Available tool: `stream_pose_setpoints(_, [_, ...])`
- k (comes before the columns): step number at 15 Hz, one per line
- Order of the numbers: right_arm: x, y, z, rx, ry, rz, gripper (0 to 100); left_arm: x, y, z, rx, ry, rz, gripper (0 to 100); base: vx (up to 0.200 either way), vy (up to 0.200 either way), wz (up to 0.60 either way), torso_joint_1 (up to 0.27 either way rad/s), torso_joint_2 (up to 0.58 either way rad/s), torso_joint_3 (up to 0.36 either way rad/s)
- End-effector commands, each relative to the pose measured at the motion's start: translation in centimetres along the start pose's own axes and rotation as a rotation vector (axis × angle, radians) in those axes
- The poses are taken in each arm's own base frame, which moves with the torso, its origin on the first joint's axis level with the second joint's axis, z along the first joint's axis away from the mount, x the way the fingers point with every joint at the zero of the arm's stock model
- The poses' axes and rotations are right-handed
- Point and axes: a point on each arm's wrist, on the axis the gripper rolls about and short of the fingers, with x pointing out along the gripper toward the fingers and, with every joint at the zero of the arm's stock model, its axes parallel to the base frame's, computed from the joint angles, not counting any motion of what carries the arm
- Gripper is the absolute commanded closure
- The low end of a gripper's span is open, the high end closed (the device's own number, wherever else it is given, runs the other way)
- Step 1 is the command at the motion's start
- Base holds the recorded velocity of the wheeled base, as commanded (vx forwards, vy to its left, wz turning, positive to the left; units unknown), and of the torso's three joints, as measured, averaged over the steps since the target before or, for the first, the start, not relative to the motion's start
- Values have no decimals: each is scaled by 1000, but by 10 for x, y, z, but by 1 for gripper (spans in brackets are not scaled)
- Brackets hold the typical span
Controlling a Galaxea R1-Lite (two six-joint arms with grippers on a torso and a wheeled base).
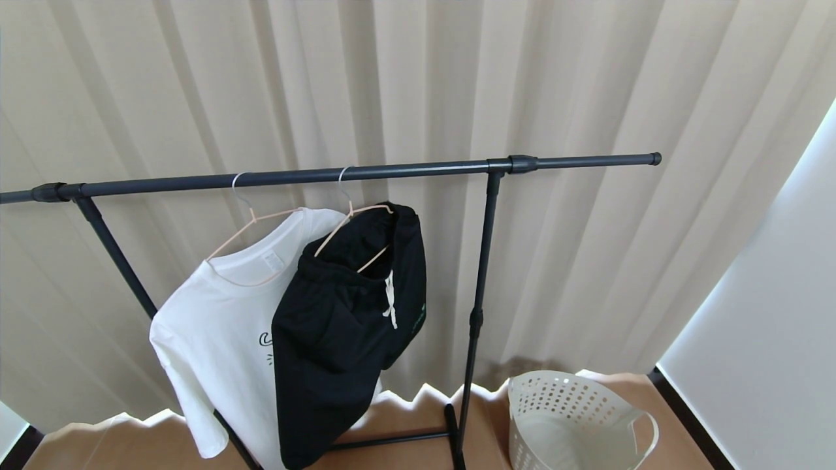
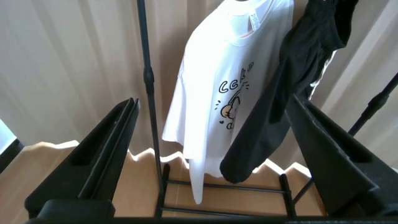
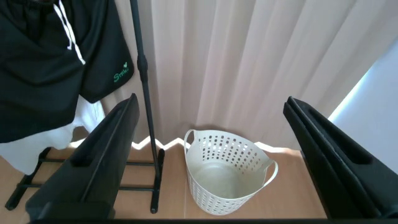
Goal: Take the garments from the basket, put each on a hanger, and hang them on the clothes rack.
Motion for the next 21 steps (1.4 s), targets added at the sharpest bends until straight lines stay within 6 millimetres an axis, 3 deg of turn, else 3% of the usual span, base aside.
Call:
stream_pose_setpoints(1, [-2, 0, -1, -1, -32, -8, 0, 0, 0, 0, 1, 2, 1, 0, 0, 0, 0, 0, 0, 0])
stream_pose_setpoints(21, [-2, 0, -1, 4, -31, -14, 0, 0, 0, 0, -1, 2, 1, 0, 0, 0, 0, 0, 0, 0])
